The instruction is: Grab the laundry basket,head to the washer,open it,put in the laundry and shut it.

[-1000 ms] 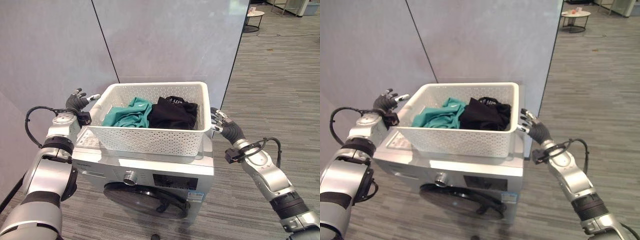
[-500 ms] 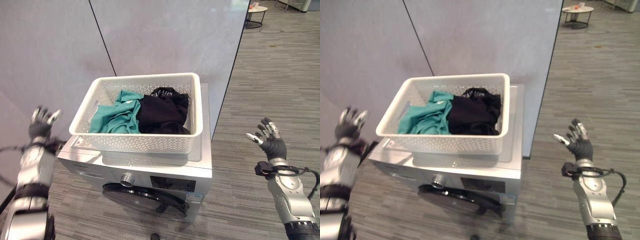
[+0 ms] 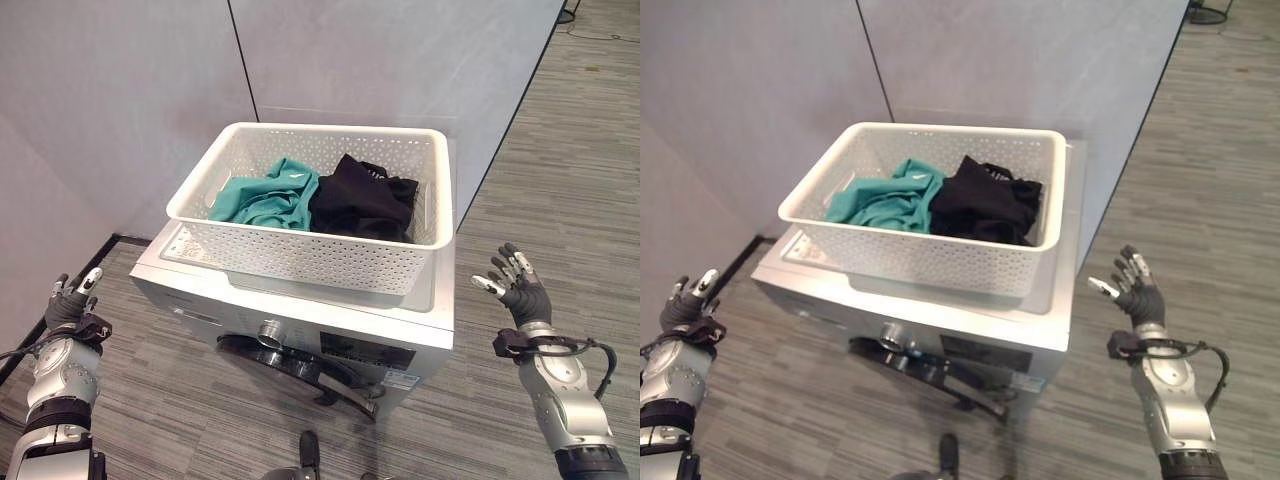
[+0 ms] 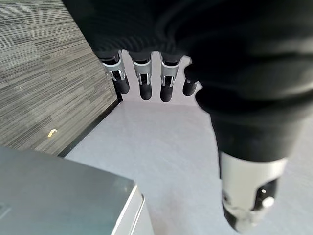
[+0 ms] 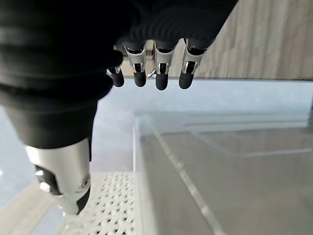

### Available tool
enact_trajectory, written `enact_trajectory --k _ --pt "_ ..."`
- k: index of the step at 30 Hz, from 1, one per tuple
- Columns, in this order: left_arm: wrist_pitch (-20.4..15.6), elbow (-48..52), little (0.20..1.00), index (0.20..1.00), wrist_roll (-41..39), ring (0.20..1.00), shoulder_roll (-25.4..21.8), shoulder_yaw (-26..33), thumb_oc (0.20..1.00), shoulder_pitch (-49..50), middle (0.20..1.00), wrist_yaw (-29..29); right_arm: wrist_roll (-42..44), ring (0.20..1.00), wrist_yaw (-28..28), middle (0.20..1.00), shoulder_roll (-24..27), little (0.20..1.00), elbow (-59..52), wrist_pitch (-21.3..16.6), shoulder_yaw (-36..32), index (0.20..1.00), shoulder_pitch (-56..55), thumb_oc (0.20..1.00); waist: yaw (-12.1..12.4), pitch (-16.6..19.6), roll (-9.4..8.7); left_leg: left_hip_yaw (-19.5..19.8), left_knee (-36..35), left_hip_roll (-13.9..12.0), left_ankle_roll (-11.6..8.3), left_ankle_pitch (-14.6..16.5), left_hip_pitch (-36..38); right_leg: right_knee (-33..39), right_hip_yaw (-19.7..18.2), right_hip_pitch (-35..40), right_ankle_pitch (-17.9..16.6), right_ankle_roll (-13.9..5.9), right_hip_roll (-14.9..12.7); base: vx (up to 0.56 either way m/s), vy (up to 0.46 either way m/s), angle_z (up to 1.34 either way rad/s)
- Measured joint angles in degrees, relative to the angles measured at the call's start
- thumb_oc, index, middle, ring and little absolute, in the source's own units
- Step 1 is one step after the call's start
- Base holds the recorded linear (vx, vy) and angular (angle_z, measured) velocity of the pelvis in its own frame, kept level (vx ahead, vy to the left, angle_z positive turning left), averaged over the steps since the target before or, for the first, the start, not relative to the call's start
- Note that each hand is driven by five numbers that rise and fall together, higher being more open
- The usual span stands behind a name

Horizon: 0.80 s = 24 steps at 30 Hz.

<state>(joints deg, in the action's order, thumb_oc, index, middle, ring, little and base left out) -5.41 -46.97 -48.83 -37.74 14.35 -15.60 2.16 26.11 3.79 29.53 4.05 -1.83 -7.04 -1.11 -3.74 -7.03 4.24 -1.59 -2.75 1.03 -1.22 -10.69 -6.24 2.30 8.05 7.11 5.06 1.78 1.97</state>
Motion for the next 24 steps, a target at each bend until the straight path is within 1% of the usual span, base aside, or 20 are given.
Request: enact_trajectory --k 2,3,4,5,6,7,9,10,12,13,14,15,16,17,19,20,21,22,23,24 --pt "-0.7 0.2 1.000 1.000 0.0 1.000 3.3 3.8 1.000 2.1 1.000 0.5 0.0 1.000 0.7 1.000 0.1 1.000 2.7 -0.2 -2.3 1.000 0.5 1.000 0.0 -1.3 -2.31 5.7 1.1 1.6 -4.90 -2.7 -1.9 -0.2 0.1 -1.5 -1.1 0.53 -3.1 -0.10 0.135 -0.13" --pt "-0.5 -2.1 1.000 1.000 0.0 1.000 3.9 3.3 1.000 2.9 1.000 1.2 0.1 1.000 1.4 1.000 -0.1 1.000 3.2 -0.2 -3.4 1.000 0.1 1.000 -0.1 -2.1 -3.63 2.7 3.4 0.8 -2.73 0.6 -1.7 0.4 -0.1 -1.1 -1.8 0.51 -4.6 -0.03 0.174 -0.08" --pt "-0.5 -4.3 1.000 1.000 0.0 1.000 4.3 3.3 1.000 2.8 1.000 1.7 0.1 1.000 1.9 1.000 -0.2 1.000 3.2 -0.2 -4.3 1.000 -0.4 1.000 -0.4 -2.3 -4.37 0.9 5.3 -0.5 -3.33 2.9 -1.6 0.5 0.0 -1.0 -1.9 0.44 -5.3 0.01 0.114 -0.02" --pt "-0.4 -5.4 1.000 1.000 0.0 1.000 4.4 3.4 1.000 3.0 1.000 1.8 0.1 1.000 2.3 1.000 -0.3 1.000 3.3 -0.2 -5.0 1.000 -0.4 1.000 -0.4 -2.5 -4.73 -0.4 6.2 -2.0 -3.28 3.8 -1.1 0.5 -0.1 -1.1 -2.0 0.30 -5.5 0.02 0.160 -0.19" --pt "-0.5 -5.9 1.000 1.000 0.2 1.000 4.3 3.3 1.000 4.1 1.000 1.8 0.1 1.000 2.8 1.000 -0.3 1.000 5.2 -0.6 -5.9 1.000 0.2 1.000 0.0 -2.7 -5.02 -0.2 5.6 -4.6 -3.27 4.1 1.8 0.6 -1.7 -1.0 -2.1 0.15 -5.2 0.01 0.205 -0.26" --pt "-0.5 -5.9 1.000 1.000 0.4 1.000 4.4 3.3 1.000 4.4 1.000 1.8 0.1 1.000 3.3 1.000 -0.3 1.000 5.9 -0.6 -6.4 1.000 0.2 1.000 -0.2 -2.7 -4.82 0.1 4.8 -4.9 -3.03 3.1 3.7 0.6 -1.9 -0.9 -2.3 -0.33 -5.1 0.01 0.205 -0.32" --pt "-0.9 -7.5 1.000 1.000 0.5 1.000 4.4 3.9 1.000 4.4 1.000 1.8 0.0 1.000 3.6 1.000 -1.1 1.000 6.5 -0.7 -6.6 1.000 -0.1 1.000 -0.7 -2.6 -3.50 4.1 -1.0 -5.2 -2.87 2.8 8.0 0.6 -3.6 -0.7 -3.4 -2.23 -4.3 -0.05 0.299 -0.14" --pt "-1.0 -8.4 1.000 1.000 0.5 1.000 4.5 4.2 1.000 4.2 1.000 1.8 0.1 1.000 3.6 1.000 -1.3 1.000 7.0 -0.8 -6.3 1.000 -0.7 1.000 -1.0 -2.7 -3.43 4.5 -2.4 -5.3 -3.14 3.0 9.4 0.7 -3.8 -0.5 -3.6 -2.59 -4.5 -0.06 0.312 -0.07" --pt "-1.4 -15.1 1.000 1.000 0.8 1.000 5.5 4.6 1.000 2.6 1.000 1.4 0.1 1.000 3.6 1.000 -2.5 1.000 10.8 -1.3 -7.2 1.000 -0.1 1.000 -2.2 -2.9 -2.74 3.9 -2.6 -4.3 -3.09 3.1 10.3 0.5 -4.4 0.6 -5.2 -5.29 -5.8 -0.07 0.333 0.04" --pt "-1.5 -15.3 1.000 1.000 1.7 1.000 5.9 4.7 1.000 3.4 1.000 1.5 0.1 1.000 3.6 1.000 -2.7 1.000 11.6 -1.3 -7.4 1.000 -0.8 1.000 -2.9 -2.9 -2.55 3.9 -2.6 -3.6 -3.50 4.0 10.8 -0.1 -5.1 0.0 -5.4 -5.99 -6.2 -0.14 0.422 -0.16" --pt "-1.6 -15.4 1.000 1.000 2.5 1.000 5.9 4.8 1.000 4.7 1.000 1.3 0.1 1.000 3.6 1.000 -3.1 1.000 12.3 -1.3 -7.5 1.000 -0.4 1.000 -2.7 -2.9 -2.34 3.4 -2.6 -3.2 -2.84 4.6 11.0 -0.4 -6.3 -0.4 -5.4 -6.15 -6.9 -0.14 0.380 -0.62" --pt "-1.6 -16.4 1.000 1.000 2.9 1.000 5.9 5.4 1.000 5.1 1.000 1.1 0.1 1.000 3.5 1.000 -3.0 1.000 13.2 -1.3 -7.5 1.000 -0.4 1.000 -2.0 -3.0 -1.99 1.0 -2.6 -2.2 -2.08 6.4 10.7 -0.5 -8.3 -1.9 -5.6 -6.36 -7.6 -0.10 0.259 -0.54" --pt "-1.6 -16.4 1.000 1.000 2.9 1.000 5.9 5.4 1.000 5.1 1.000 1.1 0.1 1.000 3.5 1.000 -3.0 1.000 13.2 -1.3 -7.5 1.000 -0.4 1.000 -2.0 -3.0 -1.99 1.0 -2.6 -2.2 -2.08 6.4 10.7 -0.5 -8.3 -1.9 -5.6 -6.36 -7.6 -0.13 0.244 -0.67" --pt "-1.6 -16.7 1.000 1.000 3.8 1.000 5.5 6.7 1.000 5.4 1.000 1.0 0.1 1.000 3.1 1.000 -3.0 1.000 13.5 -1.2 -7.3 1.000 -0.3 1.000 -1.7 -3.2 -1.80 0.6 -2.6 -1.5 -0.71 8.7 9.5 0.2 -9.5 -3.5 -5.3 -8.23 -8.6 -0.14 0.121 -0.43" --pt "-1.6 -16.8 1.000 1.000 5.0 1.000 5.4 7.1 1.000 6.0 1.000 0.9 0.0 1.000 0.9 1.000 -2.7 1.000 15.5 -0.9 -4.9 1.000 -0.5 1.000 -1.6 -3.3 -2.88 -2.0 -2.6 -0.4 -0.20 8.4 8.8 -0.2 -11.9 -6.1 -7.1 -9.68 -9.6 -0.23 0.098 -0.75" --pt "-1.7 -18.1 1.000 1.000 5.5 1.000 4.6 7.8 1.000 6.7 1.000 0.4 -0.3 1.000 -1.2 1.000 -1.6 1.000 16.8 -0.7 -1.0 1.000 0.2 1.000 -1.0 -3.6 -3.84 -4.3 -2.6 0.0 0.20 8.6 7.8 -0.8 -13.3 -8.2 -8.7 -10.48 -9.9 -0.28 0.057 -0.99" --pt "-1.6 -18.7 1.000 1.000 6.3 1.000 4.0 8.3 1.000 6.7 1.000 0.1 -1.7 1.000 -3.0 1.000 0.2 1.000 18.5 -0.1 3.2 1.000 0.2 1.000 -0.1 -4.1 -4.12 -5.8 -2.9 -0.6 0.94 8.5 6.8 -1.8 -12.5 -10.7 -10.3 -10.86 -9.6 -0.25 0.067 -0.81" --pt "-1.5 -18.9 1.000 1.000 6.7 1.000 3.9 9.2 1.000 6.9 1.000 -0.3 -2.7 1.000 -4.5 1.000 0.8 1.000 19.5 0.7 5.8 1.000 -0.5 1.000 0.1 -4.2 -4.49 -6.2 -2.9 -0.8 1.43 7.9 5.8 -3.1 -10.4 -12.1 -10.0 -10.92 -9.4 -0.15 0.072 -0.39" --pt "-1.5 -18.9 1.000 1.000 6.8 1.000 4.4 9.3 1.000 7.1 1.000 -0.9 -4.7 1.000 -5.6 1.000 0.3 1.000 21.9 1.0 6.5 1.000 -1.5 1.000 0.2 -4.2 -4.51 -6.7 -3.0 -1.6 3.25 6.9 4.9 -5.9 -7.4 -12.2 -7.0 -10.22 -8.5 -0.10 0.047 -0.17" --pt "-1.4 -19.1 1.000 1.000 7.2 1.000 4.6 9.3 1.000 7.6 1.000 -1.5 -6.5 1.000 -6.2 1.000 0.9 1.000 23.6 1.8 8.2 1.000 -1.5 1.000 1.3 -4.2 -4.46 -7.4 -2.9 -2.8 3.43 6.7 4.7 -11.5 -4.6 -12.7 -3.6 -8.25 -7.3 -0.05 0.016 -0.25"
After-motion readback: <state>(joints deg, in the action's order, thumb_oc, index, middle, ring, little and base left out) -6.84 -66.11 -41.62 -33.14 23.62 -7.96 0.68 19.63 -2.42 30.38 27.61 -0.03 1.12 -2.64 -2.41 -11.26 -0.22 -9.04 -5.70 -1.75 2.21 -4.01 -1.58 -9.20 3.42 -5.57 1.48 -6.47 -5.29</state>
